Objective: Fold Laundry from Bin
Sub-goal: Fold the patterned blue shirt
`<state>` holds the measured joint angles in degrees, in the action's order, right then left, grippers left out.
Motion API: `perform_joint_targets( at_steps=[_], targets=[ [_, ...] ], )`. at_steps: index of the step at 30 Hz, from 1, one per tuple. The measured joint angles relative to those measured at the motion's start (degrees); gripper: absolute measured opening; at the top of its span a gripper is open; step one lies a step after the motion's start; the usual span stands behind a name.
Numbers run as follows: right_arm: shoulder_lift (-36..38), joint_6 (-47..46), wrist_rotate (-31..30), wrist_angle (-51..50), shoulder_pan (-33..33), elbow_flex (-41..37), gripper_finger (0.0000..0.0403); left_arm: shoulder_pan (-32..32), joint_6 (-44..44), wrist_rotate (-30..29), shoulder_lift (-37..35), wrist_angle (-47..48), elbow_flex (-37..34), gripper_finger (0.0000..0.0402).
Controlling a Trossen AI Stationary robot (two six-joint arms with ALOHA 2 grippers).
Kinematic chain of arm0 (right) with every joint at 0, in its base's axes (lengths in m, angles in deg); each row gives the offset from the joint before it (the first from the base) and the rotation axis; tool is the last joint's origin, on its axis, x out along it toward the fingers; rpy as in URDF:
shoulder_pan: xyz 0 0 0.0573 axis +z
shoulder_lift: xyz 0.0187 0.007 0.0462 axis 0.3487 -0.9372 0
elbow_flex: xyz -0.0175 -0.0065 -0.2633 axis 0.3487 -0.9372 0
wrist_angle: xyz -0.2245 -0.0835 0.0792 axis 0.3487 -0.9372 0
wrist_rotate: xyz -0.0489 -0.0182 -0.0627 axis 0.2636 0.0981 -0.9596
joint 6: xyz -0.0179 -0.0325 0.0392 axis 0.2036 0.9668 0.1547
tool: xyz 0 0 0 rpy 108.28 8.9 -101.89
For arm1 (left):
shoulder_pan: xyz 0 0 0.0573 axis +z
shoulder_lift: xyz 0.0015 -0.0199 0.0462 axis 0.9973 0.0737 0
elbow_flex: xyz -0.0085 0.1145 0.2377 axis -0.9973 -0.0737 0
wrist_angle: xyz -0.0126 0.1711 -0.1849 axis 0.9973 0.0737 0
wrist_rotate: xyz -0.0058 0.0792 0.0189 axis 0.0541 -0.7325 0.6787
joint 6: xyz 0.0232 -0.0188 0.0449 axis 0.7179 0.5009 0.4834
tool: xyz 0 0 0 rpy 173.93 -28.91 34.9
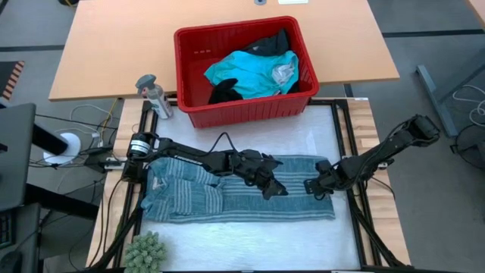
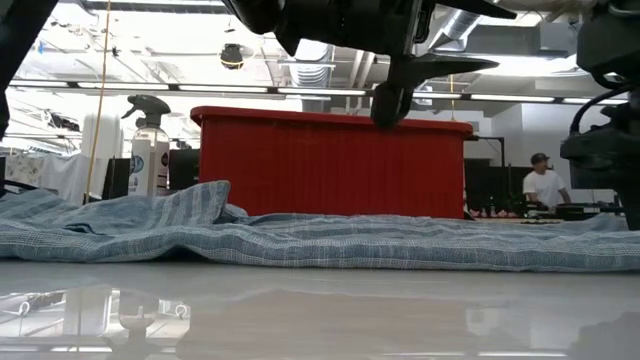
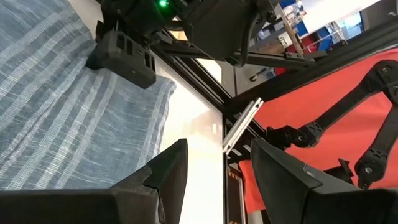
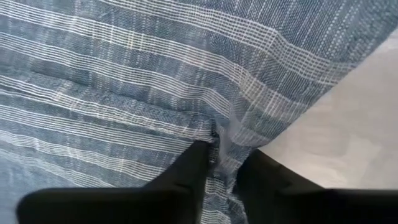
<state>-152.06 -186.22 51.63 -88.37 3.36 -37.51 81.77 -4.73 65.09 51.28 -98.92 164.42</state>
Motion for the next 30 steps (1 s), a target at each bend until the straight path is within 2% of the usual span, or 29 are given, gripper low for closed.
perform_joint_targets(
  at_steps=[4,9,12,16,21,27,30],
  targets=[
    [0.0,-1.2,-0.2,0.7,0.0,0.0,0.0076,0.0,0.0,1.3,0.0,0.0,0.0,0.0165],
    [0.1,-1.8,-0.4,0.7,0.0,0.3,0.0028,0.7,-2.5,7.0,-0.7,-2.1,0.0,0.0160],
    [0.2,-1.4,-0.8,-0.3,0.0,1.5,0.0026,1.1,-4.0,9.1,-2.9,-2.6,-0.1,0.0145],
    [0.2,-1.3,-1.8,-3.1,-0.7,3.7,0.0026,1.5,-2.2,8.9,-7.9,-1.4,-0.1,0.0118],
    [0.3,-1.2,-2.3,-3.3,-1.2,5.3,0.0026,1.3,3.0,5.6,-12.1,3.8,0.0,0.0089],
    [0.3,-2.7,-2.6,-8.8,-1.1,8.7,0.0026,-0.2,9.2,2.4,-10.5,15.3,-0.4,0.0054],
    [0.4,-2.7,-2.8,-11.3,-0.9,10.7,0.0026,-0.5,11.6,2.0,-8.4,16.9,-2.0,0.0030]
  ],
)
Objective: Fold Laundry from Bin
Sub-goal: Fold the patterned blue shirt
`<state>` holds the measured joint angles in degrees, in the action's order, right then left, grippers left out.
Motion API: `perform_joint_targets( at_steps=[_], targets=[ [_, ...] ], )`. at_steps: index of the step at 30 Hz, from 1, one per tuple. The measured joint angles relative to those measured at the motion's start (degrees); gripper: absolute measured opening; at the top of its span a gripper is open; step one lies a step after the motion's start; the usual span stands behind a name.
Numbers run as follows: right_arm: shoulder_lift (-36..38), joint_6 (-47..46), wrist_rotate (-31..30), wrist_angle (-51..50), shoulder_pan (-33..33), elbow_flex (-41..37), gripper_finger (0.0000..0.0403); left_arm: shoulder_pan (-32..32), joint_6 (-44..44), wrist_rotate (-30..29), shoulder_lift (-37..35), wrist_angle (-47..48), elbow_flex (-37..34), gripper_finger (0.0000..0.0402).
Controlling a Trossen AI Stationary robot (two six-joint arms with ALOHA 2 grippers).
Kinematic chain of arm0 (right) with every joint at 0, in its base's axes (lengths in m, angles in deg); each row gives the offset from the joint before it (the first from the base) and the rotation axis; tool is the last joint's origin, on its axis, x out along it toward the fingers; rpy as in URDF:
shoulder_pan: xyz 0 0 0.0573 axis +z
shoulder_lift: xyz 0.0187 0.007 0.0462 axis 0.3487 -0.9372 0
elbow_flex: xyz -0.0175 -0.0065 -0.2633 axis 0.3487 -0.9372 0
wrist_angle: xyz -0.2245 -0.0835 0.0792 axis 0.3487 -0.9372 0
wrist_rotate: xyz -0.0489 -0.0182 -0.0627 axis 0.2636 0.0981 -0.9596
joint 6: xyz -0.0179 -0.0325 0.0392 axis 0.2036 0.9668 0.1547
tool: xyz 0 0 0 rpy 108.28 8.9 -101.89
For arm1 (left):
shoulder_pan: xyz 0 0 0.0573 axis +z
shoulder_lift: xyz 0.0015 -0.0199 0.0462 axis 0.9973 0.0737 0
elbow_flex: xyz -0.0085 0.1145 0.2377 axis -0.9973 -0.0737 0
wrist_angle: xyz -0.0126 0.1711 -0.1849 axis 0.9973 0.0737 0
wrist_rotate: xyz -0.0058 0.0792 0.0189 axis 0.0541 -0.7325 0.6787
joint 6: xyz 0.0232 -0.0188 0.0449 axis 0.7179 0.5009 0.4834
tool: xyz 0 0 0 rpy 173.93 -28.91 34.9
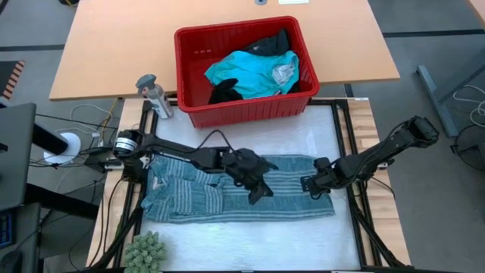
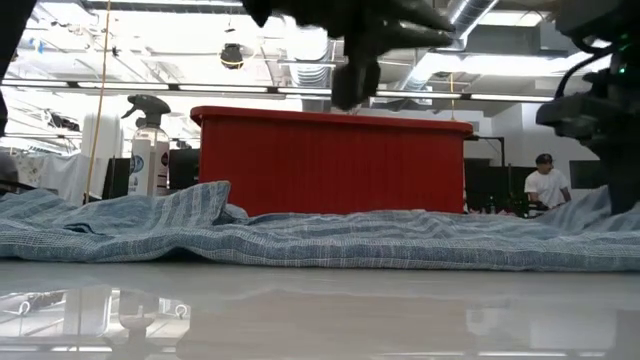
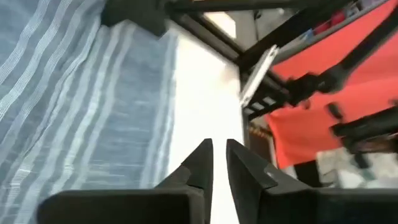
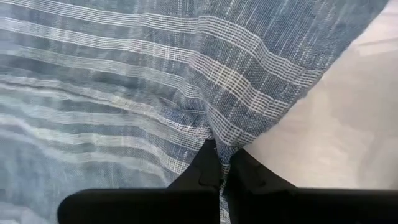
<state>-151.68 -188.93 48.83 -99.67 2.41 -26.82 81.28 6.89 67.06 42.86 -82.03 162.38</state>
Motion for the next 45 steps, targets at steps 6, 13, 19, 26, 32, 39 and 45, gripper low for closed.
perform_joint_targets(
  at_steps=[6,13,19,26,32,39,45],
  targets=[
    [0.1,0.0,-1.3,-3.4,-0.1,2.8,0.0026,-0.3,1.9,1.9,4.2,-0.3,-1.9,0.0002],
    [0.1,0.0,-2.8,-4.1,-0.1,4.6,0.0026,0.3,6.1,-9.2,5.4,0.6,-2.3,0.0000],
    [0.1,0.0,-2.9,-4.2,-0.1,4.9,0.0026,1.5,9.3,-7.6,7.1,0.5,-2.1,0.0000],
    [0.2,0.0,-2.9,-4.3,-0.1,4.9,0.0026,1.7,11.0,-2.9,12.5,-0.7,-0.1,0.0000],
    [0.2,0.0,-2.9,-4.2,0.0,4.9,0.0026,2.7,13.4,-6.3,13.1,0.8,-0.4,0.0000],
    [0.2,-0.1,-2.8,-3.7,0.0,4.9,0.0026,4.9,14.9,-4.5,15.1,1.7,-0.6,0.0000],
    [0.2,0.3,-2.8,-6.3,-0.1,7.0,0.0026,5.1,14.9,-3.4,16.9,1.0,-0.4,0.0000]
  ],
)
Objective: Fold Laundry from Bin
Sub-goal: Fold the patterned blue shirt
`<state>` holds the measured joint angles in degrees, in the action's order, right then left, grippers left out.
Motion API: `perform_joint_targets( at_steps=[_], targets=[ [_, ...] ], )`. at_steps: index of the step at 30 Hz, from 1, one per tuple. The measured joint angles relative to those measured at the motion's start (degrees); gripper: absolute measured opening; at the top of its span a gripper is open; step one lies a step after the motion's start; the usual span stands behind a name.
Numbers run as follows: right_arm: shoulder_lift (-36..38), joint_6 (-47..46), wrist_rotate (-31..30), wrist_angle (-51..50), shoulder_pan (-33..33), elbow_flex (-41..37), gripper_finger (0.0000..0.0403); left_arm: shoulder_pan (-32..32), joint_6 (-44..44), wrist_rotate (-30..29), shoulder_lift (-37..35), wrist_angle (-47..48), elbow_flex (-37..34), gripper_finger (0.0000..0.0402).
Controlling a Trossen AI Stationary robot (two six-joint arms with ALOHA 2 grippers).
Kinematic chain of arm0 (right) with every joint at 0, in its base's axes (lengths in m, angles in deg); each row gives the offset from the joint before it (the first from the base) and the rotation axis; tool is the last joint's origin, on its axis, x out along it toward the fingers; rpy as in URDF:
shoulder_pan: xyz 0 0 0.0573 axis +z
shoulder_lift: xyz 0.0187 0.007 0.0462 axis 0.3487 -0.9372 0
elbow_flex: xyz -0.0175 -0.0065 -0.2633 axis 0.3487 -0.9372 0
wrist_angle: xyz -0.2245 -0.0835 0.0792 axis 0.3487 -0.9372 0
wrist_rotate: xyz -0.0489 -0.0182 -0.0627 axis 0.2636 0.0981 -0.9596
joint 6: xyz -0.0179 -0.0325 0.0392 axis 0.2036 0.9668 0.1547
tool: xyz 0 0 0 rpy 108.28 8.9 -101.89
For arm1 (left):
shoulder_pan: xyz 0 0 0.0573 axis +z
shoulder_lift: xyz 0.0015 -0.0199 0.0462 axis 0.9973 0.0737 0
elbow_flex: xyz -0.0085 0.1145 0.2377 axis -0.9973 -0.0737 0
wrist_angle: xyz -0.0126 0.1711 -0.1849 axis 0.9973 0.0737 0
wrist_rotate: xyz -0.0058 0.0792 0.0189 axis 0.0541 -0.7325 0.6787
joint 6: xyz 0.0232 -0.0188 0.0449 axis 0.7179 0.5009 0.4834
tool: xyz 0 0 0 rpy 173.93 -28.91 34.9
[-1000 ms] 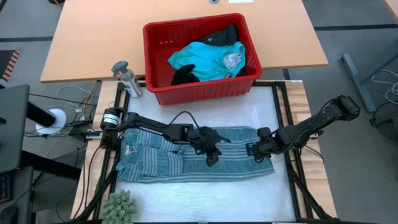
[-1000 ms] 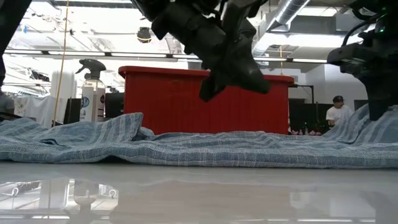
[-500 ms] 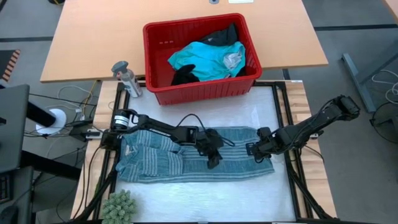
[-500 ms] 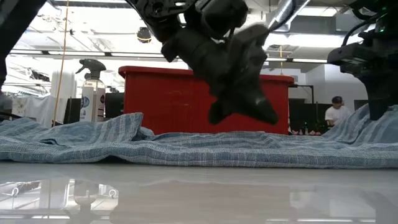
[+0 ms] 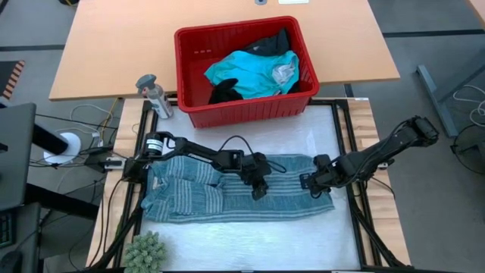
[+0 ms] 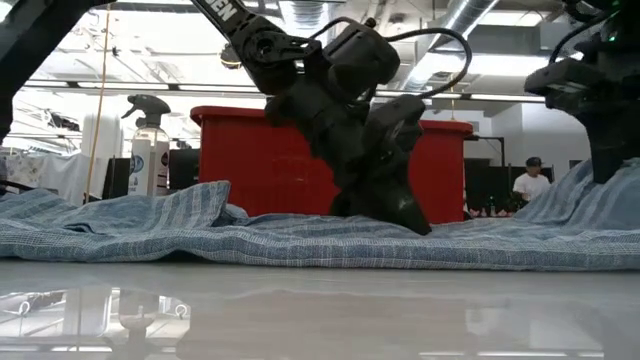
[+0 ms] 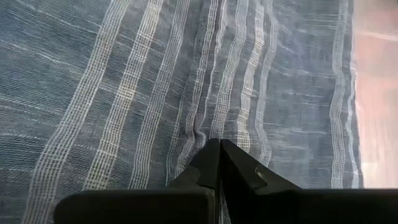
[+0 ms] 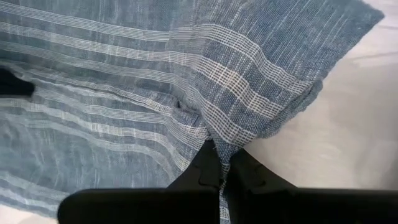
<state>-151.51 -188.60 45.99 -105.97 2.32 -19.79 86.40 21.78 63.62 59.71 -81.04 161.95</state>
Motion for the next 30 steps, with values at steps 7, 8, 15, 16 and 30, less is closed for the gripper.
perform_joint_targets(
  at_steps=[7,8,15,16,30],
  targets=[
    [0.0,1.5,-1.1,-3.7,0.0,4.6,0.0026,0.8,0.3,0.0,2.3,-2.6,1.1,0.0000],
    [0.0,1.7,-1.4,-3.7,0.0,5.2,0.0026,0.9,0.2,0.9,2.6,-2.4,1.2,0.0000],
    [0.0,1.8,-2.8,-3.4,0.0,6.8,0.0026,1.0,0.1,2.6,8.2,-1.8,8.5,0.0000],
    [0.0,1.7,-2.8,-3.4,0.1,7.0,0.0026,1.0,0.3,3.0,9.3,-1.5,10.1,0.0000],
    [0.0,2.1,-4.5,-3.7,0.0,8.5,0.0026,4.3,3.6,5.6,15.5,17.7,30.1,0.0000]
  ],
)
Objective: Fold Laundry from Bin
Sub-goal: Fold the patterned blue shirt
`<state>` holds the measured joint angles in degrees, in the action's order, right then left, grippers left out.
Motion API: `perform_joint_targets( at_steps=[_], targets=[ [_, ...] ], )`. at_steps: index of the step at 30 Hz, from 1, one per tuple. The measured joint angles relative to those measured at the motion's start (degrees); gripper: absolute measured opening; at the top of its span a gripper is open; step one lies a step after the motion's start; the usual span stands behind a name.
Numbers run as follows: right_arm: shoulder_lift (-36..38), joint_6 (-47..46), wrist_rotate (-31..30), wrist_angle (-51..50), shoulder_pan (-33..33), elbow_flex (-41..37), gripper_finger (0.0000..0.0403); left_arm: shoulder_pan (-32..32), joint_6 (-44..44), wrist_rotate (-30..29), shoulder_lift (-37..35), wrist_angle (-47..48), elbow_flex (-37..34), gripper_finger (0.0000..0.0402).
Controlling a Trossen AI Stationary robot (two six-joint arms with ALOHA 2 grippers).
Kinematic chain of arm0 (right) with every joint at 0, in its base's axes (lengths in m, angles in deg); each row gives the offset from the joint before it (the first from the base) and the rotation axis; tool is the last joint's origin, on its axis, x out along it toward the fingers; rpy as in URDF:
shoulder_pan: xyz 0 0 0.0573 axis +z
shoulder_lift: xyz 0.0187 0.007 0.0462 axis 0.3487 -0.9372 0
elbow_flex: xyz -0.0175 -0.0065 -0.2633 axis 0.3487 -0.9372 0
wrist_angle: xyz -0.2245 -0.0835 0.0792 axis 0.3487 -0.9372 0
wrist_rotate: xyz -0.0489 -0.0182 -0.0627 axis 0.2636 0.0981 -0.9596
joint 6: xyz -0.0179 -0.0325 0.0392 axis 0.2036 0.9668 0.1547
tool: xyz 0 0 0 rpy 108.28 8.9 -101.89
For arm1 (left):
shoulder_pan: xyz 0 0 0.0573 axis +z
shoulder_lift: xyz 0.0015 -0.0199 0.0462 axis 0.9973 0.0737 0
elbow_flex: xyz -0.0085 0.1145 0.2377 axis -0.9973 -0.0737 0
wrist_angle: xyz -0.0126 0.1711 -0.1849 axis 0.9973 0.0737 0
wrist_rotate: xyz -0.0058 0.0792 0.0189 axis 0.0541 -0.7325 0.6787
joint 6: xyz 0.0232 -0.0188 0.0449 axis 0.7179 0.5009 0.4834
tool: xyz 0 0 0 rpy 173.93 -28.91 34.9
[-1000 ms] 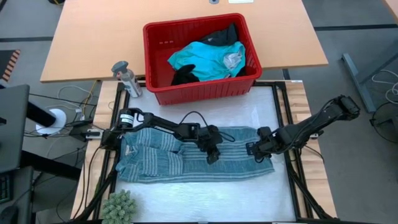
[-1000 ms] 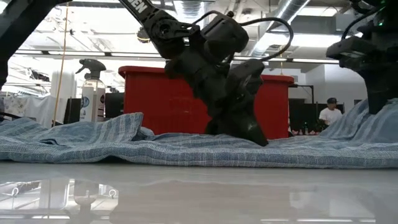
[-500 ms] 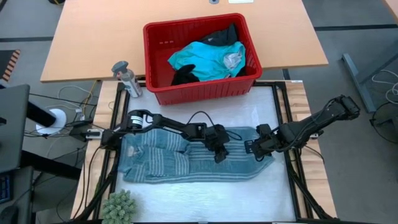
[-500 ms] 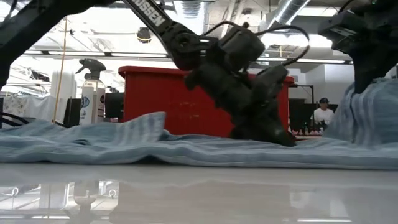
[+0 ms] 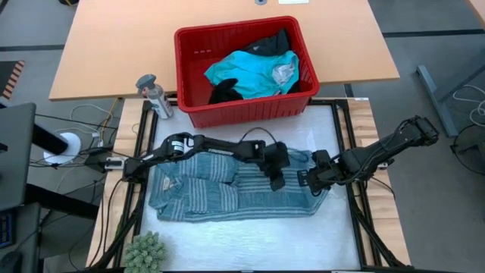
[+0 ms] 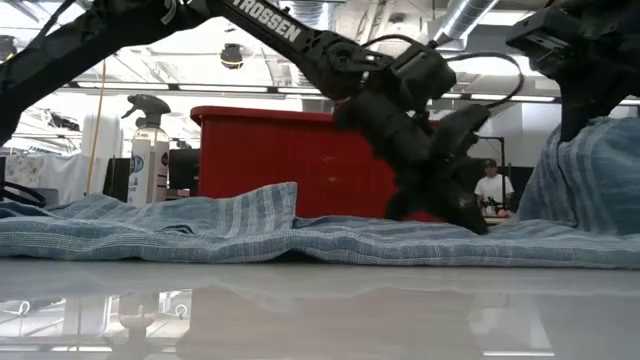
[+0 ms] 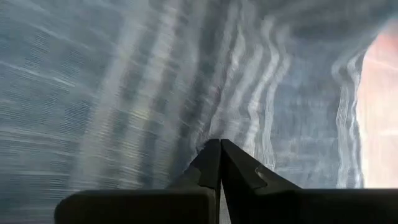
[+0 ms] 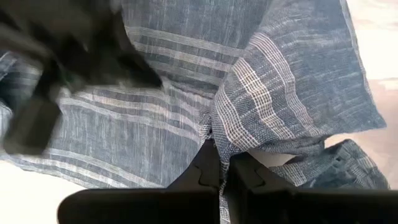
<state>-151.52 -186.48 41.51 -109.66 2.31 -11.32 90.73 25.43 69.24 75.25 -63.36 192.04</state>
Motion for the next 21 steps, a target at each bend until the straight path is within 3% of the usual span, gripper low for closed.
perform_joint_targets(
  at_steps=[9,13,16,21],
  targets=[
    [0.0,0.2,-0.1,-0.2,0.0,0.6,0.0026,3.6,2.2,8.9,-2.8,20.0,15.4,0.0000],
    [0.0,1.2,-1.0,-0.2,-0.8,2.6,0.0026,3.3,12.7,6.5,-6.3,36.0,22.3,0.0000],
    [-0.2,2.1,-2.9,0.4,-1.6,4.1,0.0026,2.9,18.9,4.2,-10.7,46.6,23.4,0.0000],
    [-2.4,5.6,-3.2,2.9,-3.6,6.6,0.0026,1.2,20.8,1.7,-21.0,54.1,23.3,0.0000]
  ],
)
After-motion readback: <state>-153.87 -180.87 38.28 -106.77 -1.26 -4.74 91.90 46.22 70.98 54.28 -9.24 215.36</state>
